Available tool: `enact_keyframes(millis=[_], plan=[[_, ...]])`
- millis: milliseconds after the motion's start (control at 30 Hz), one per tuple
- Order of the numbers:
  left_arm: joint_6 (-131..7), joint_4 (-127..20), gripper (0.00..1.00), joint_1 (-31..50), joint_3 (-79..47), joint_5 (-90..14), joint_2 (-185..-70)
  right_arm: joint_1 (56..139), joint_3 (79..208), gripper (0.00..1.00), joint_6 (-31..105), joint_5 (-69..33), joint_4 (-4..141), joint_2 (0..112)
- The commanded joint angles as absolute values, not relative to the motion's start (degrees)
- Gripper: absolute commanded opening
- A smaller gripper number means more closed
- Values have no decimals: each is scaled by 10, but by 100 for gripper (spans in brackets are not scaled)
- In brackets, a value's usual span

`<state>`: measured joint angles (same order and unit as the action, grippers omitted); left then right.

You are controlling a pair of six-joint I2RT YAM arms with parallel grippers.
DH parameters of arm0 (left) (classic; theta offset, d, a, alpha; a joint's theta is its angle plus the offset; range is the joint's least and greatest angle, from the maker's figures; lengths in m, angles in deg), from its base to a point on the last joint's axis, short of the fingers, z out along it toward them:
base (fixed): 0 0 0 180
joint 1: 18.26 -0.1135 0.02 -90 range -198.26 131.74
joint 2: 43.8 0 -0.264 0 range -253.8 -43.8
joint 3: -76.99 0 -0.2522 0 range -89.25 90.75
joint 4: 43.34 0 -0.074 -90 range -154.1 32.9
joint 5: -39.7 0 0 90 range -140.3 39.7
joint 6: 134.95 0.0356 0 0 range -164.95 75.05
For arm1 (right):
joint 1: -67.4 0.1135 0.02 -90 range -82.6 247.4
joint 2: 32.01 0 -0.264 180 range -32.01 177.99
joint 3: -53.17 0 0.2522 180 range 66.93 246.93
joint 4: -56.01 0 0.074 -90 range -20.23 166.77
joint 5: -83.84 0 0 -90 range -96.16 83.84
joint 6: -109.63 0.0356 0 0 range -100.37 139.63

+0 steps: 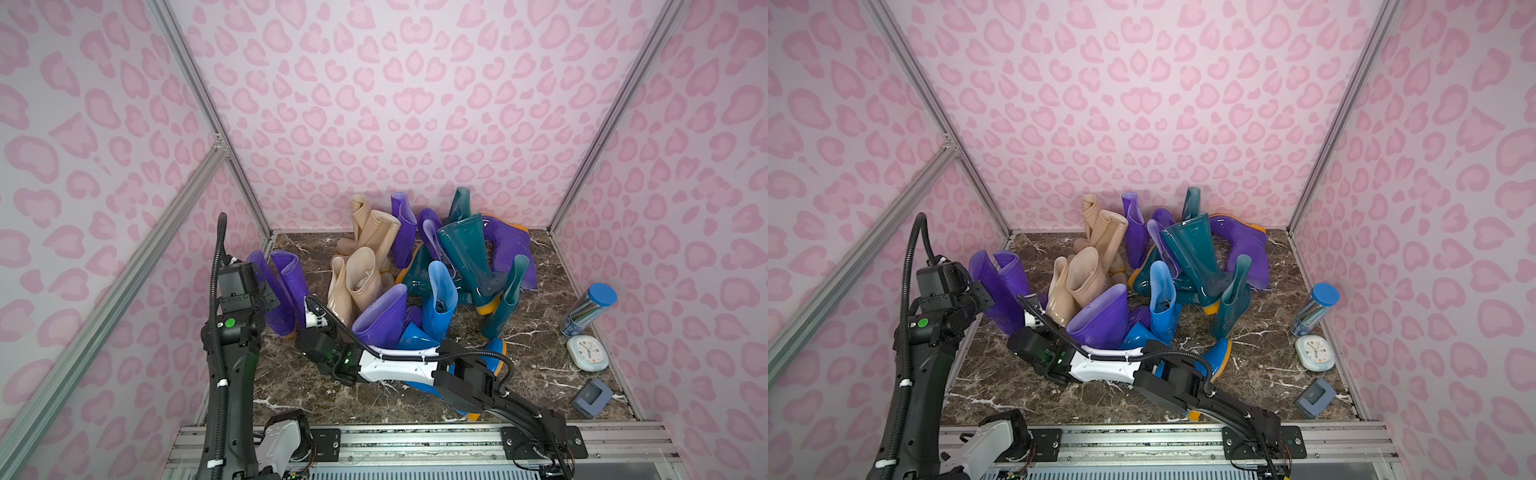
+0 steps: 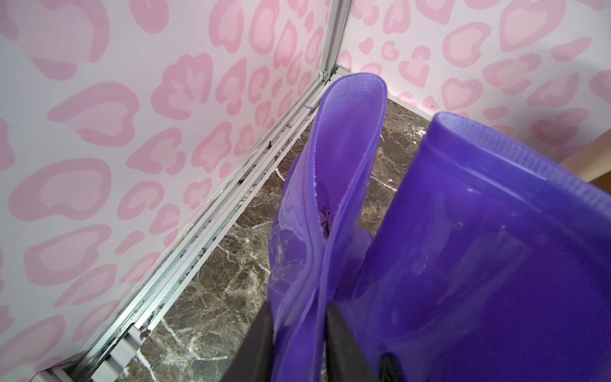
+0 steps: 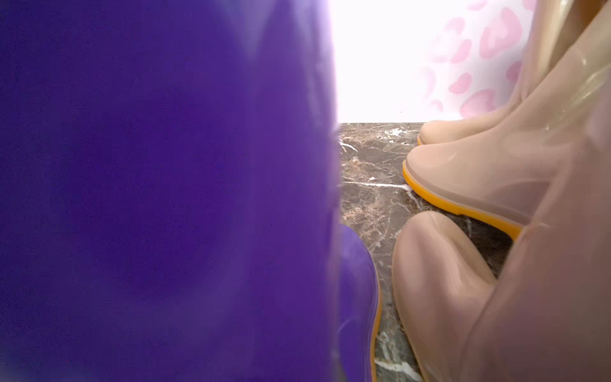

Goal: Match and arrange rain boots in pairs
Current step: Pair a pair of rain boots at the center of the board.

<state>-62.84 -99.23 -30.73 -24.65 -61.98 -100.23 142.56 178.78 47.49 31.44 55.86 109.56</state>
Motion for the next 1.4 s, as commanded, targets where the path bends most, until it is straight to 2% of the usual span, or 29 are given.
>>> enact_keyframes(millis=[0, 67, 167, 200, 300, 633, 833, 933, 1100, 1267, 1367], plan=[[-634, -984, 51, -308, -226, -596, -993, 1433, 1730, 17, 494, 284, 558, 1070], [-639, -989, 59, -308, -215, -587, -987, 1438, 1688, 32, 500, 260, 553, 1046], [-644, -994, 70, -308, -197, -564, -976, 1440, 1655, 59, 493, 236, 556, 1017], [-645, -997, 72, -308, -189, -551, -974, 1441, 1652, 65, 481, 225, 559, 1009], [-643, -1016, 74, -308, -156, -526, -977, 1445, 1654, 75, 453, 199, 583, 987], [-635, -1033, 77, -308, -78, -437, -994, 1472, 1660, 78, 406, 154, 699, 851], [-639, -1030, 76, -280, -62, -369, -1040, 1469, 1640, 78, 359, 196, 759, 730], [-628, -1036, 75, -222, -54, -387, -1064, 1443, 1601, 78, 334, 212, 760, 658], [-615, -1088, 71, -88, 2, -487, -1125, 1334, 1561, 77, 344, 178, 791, 567], [-662, -1153, 58, -26, 39, -568, -1171, 1235, 1534, 80, 361, 118, 806, 527], [-690, -1173, 57, -2, 52, -596, -1176, 1194, 1527, 82, 370, 71, 800, 523]])
